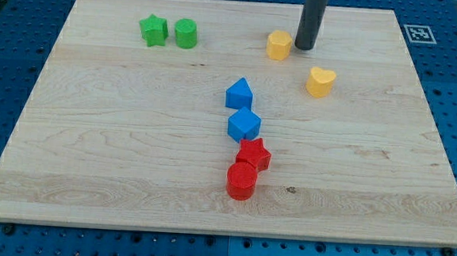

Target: Move the yellow hexagon towards the green circle

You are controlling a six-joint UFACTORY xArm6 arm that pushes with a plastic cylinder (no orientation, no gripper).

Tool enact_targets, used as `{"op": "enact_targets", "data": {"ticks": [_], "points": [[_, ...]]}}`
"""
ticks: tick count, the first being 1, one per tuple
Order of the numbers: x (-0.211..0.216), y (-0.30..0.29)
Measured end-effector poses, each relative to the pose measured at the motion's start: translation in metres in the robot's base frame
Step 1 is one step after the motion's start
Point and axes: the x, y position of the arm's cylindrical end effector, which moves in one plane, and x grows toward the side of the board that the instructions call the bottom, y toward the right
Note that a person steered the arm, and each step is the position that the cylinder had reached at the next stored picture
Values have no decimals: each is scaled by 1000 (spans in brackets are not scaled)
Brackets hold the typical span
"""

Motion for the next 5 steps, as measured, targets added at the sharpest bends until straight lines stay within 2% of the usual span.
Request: {"op": "enact_targets", "data": {"ticks": [2,5], "points": [[9,-12],[9,-81]]}}
